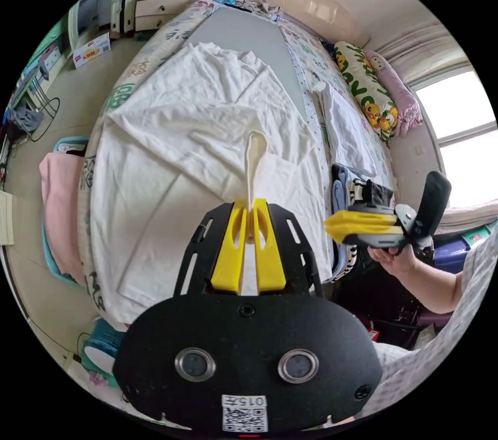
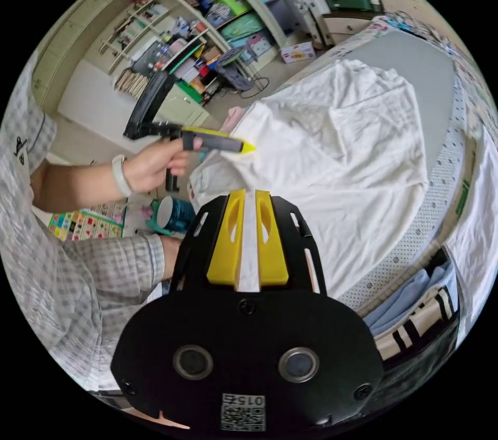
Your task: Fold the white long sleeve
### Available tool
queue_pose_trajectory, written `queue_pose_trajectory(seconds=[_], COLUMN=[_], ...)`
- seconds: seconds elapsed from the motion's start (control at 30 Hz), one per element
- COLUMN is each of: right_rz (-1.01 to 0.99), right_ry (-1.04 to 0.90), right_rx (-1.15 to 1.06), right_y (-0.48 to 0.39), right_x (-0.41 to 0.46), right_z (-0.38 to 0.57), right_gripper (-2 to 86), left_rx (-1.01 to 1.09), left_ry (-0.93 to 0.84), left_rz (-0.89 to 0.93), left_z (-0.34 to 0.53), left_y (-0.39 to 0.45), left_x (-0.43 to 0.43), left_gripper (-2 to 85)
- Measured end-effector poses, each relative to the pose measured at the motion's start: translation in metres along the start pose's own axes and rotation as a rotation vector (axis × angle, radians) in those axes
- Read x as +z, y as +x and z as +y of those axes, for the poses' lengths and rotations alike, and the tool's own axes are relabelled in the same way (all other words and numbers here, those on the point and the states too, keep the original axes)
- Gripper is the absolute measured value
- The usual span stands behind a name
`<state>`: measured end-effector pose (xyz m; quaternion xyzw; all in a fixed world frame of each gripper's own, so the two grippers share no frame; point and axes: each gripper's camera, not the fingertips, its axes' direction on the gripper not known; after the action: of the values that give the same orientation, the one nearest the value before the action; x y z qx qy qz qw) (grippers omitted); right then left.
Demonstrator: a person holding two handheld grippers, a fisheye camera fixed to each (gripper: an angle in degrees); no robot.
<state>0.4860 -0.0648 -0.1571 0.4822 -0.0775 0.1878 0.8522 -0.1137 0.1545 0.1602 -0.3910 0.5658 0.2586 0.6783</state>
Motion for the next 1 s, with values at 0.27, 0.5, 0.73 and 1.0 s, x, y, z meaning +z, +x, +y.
queue_pose_trajectory(seconds=[0.27,0.5,0.73,1.0], right_rz=[-0.067,0.1,0.301,0.522], right_ry=[-0.121,-0.235,-0.356,-0.436], right_rx=[-0.193,-0.214,-0.26,-0.285], right_y=[-0.095,-0.16,-0.225,-0.284], right_x=[0.117,0.224,0.311,0.361], right_z=[-0.025,-0.05,-0.067,-0.081], right_gripper=[5.5,6.0,6.5,4.9], left_rx=[0.048,0.038,0.048,-0.014], left_ry=[0.015,-0.059,-0.059,-0.032], left_rz=[-0.048,-0.009,0.092,0.225], left_z=[-0.034,-0.04,-0.036,-0.027], left_y=[-0.114,-0.203,-0.252,-0.311], left_x=[-0.039,-0.017,0.004,0.01], left_gripper=[-0.4,-0.3,-0.3,-0.4])
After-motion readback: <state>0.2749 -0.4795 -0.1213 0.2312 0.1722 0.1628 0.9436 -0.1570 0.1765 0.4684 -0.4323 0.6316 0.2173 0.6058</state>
